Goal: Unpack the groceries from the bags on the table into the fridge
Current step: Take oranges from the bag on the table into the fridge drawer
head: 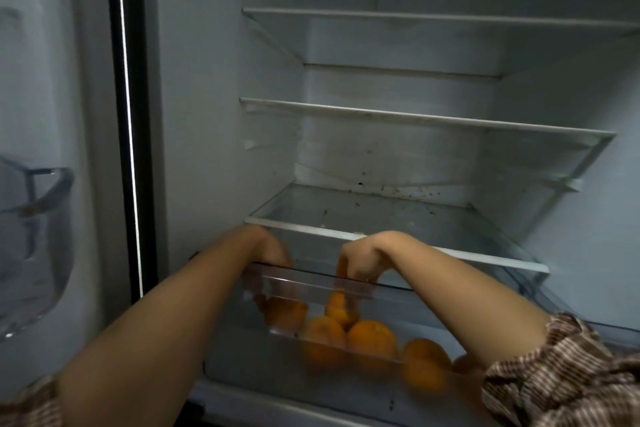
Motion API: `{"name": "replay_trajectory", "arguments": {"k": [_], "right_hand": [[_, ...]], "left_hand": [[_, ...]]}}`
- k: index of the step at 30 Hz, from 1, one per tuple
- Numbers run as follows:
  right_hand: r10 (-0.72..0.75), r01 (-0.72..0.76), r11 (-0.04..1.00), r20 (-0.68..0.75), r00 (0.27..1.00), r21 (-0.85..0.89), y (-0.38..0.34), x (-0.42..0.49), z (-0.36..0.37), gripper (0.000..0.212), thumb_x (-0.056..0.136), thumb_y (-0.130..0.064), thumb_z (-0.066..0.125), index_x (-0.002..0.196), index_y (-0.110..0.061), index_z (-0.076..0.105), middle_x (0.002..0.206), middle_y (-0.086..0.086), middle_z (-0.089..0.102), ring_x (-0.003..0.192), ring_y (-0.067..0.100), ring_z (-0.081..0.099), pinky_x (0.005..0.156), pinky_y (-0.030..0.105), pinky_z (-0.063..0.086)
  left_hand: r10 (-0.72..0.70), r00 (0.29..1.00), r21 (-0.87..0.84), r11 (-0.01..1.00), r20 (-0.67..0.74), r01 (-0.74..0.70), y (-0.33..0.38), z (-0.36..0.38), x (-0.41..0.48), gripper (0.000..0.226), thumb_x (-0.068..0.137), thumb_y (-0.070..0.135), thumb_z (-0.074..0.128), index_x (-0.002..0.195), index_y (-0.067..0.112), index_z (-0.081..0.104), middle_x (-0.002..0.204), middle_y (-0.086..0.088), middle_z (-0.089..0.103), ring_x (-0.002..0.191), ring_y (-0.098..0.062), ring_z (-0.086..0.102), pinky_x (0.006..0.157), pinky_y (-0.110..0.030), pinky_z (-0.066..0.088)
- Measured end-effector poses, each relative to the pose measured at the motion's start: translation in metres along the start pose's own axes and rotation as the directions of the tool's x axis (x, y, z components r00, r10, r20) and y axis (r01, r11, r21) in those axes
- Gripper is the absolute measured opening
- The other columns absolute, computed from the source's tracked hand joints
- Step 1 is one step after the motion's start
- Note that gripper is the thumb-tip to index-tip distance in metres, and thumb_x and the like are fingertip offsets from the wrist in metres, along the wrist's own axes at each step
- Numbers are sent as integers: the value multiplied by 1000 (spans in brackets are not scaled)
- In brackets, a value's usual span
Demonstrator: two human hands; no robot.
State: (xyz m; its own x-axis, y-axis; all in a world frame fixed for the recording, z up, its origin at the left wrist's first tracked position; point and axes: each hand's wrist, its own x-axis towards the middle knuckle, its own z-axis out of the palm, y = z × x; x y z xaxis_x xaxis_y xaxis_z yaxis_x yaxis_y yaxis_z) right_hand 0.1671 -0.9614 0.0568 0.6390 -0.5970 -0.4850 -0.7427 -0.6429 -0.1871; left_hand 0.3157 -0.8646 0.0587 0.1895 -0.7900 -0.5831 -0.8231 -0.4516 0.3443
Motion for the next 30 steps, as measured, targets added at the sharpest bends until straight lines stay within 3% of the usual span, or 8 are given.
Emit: {"name": "replay_trajectory", "arguments": {"k": [4,6,11,14,18,23,26,30], "right_hand": [[-8,11,997,-43,999,74,-1,-14,5,30,82,-11,75,108,2,69,98,7,66,85,22,64,81,37,58],[-18,25,996,-84,996,81,0,-23,8,27,83,-15,74,107,-2,71,101,8,68,89,23,65,77,36,59],[-62,131,979,-386,921,156,10,-61,14,29,90,-20,64,118,-12,67,117,12,68,95,18,65,78,29,57],[-42,257,924,-591,805,285,14,-98,24,30,89,-22,67,116,-9,66,107,12,70,90,23,68,61,18,49],[21,253,949,-840,542,187,22,-139,59,24,87,-30,67,107,-16,71,98,-1,72,88,10,64,75,21,47],[51,19,998,-945,324,60,37,-163,119,41,89,-49,57,116,-20,66,115,-2,68,112,19,57,95,41,44],[43,-135,991,-930,365,-8,54,-162,140,61,87,-67,34,128,-28,57,125,-7,59,122,16,45,102,39,25],[-32,-119,990,-929,368,-81,76,-146,146,67,86,-63,14,136,-33,47,120,-9,52,119,13,40,97,29,11]], "left_hand": [[22,995,-48,998,-102,-27,-6,2,2,31,92,18,57,117,0,63,90,-11,68,69,-17,65,60,-26,54],[139,936,-44,986,-323,-161,-8,2,6,23,87,22,62,102,6,70,100,-13,69,82,-23,67,77,-34,54],[235,501,-57,864,-833,-500,11,12,-6,15,84,11,62,92,5,73,89,-14,71,82,-25,65,77,-32,50],[274,297,70,831,-915,-552,28,36,-25,20,82,14,60,96,13,73,95,-7,73,94,-23,66,84,-33,52],[276,88,181,808,-957,-561,46,84,-42,21,85,21,56,100,17,69,102,-2,70,102,-23,59,83,-37,49],[432,-39,397,786,-901,-474,50,138,-32,30,87,31,42,97,17,66,97,-2,67,103,-24,58,94,-37,36],[522,-52,493,762,-851,-420,38,156,-24,39,94,36,34,113,17,63,109,-1,65,112,-20,55,107,-35,20],[573,-30,546,762,-819,-346,33,155,-16,47,96,42,33,126,15,57,115,-2,62,113,-20,52,105,-36,20]]}}
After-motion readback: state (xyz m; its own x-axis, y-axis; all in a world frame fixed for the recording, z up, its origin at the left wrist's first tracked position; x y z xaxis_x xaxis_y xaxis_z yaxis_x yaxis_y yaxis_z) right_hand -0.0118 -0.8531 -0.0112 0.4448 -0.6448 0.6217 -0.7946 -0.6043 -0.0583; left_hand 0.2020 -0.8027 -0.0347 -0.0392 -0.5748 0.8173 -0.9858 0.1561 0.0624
